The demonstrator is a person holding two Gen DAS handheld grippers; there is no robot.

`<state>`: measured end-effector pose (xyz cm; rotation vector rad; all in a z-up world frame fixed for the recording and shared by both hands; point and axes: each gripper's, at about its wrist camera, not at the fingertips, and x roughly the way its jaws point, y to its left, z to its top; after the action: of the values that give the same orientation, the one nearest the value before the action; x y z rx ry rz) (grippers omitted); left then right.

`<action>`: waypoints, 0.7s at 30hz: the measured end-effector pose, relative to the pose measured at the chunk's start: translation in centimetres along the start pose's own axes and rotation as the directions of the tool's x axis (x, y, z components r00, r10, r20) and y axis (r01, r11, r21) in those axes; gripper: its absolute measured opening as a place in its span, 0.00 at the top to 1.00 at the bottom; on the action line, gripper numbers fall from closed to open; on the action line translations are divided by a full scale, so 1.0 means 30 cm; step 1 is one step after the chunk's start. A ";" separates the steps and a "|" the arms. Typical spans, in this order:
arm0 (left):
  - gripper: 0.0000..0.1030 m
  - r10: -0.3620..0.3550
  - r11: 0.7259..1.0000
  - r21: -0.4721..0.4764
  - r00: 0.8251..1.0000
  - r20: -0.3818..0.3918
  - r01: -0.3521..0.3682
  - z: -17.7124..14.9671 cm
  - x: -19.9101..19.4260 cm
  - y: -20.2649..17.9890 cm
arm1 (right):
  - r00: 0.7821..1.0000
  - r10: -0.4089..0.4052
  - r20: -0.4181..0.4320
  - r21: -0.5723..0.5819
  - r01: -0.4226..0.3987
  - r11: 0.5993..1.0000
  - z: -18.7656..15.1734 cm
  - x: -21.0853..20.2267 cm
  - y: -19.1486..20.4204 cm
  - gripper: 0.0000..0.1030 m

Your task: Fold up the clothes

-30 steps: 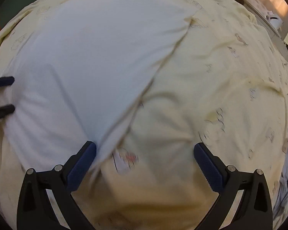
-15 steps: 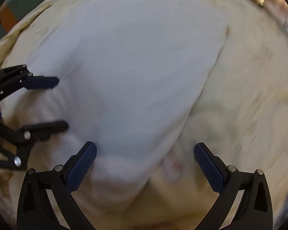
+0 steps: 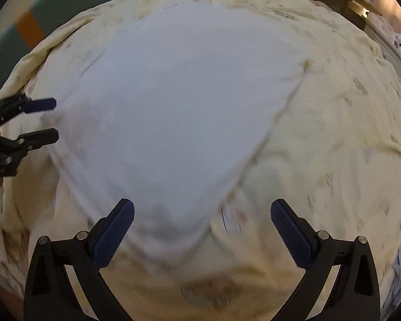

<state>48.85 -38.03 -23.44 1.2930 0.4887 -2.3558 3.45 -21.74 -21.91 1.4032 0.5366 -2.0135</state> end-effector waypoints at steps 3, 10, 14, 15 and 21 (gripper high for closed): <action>0.35 -0.021 0.997 -0.076 0.999 -0.039 0.018 -0.024 0.034 0.099 | 0.999 -0.005 -0.048 0.006 0.005 1.000 0.041 0.101 0.041 0.01; 0.35 0.110 0.984 -0.122 0.983 -0.150 -0.129 -0.123 -0.030 0.174 | 0.987 -0.004 -0.163 0.058 0.014 0.998 -0.061 0.127 0.047 0.00; 0.35 0.112 0.978 -0.152 0.976 -0.188 -0.141 -0.117 -0.104 0.177 | 0.969 -0.060 -0.240 0.060 0.077 0.995 -0.032 0.087 0.085 0.01; 0.35 0.105 0.978 -0.158 0.978 -0.179 -0.134 -0.100 -0.132 0.164 | 0.973 -0.068 -0.221 0.070 0.085 0.994 -0.002 0.057 0.087 0.01; 0.33 0.081 0.982 -0.168 0.994 -0.067 -0.091 0.087 -0.329 0.034 | 0.999 -0.042 -0.031 0.106 0.045 0.993 0.290 -0.192 0.203 0.01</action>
<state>52.33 -38.37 -13.80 1.2815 0.6263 -2.1584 3.09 -30.23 -13.34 1.4981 0.4823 -2.0864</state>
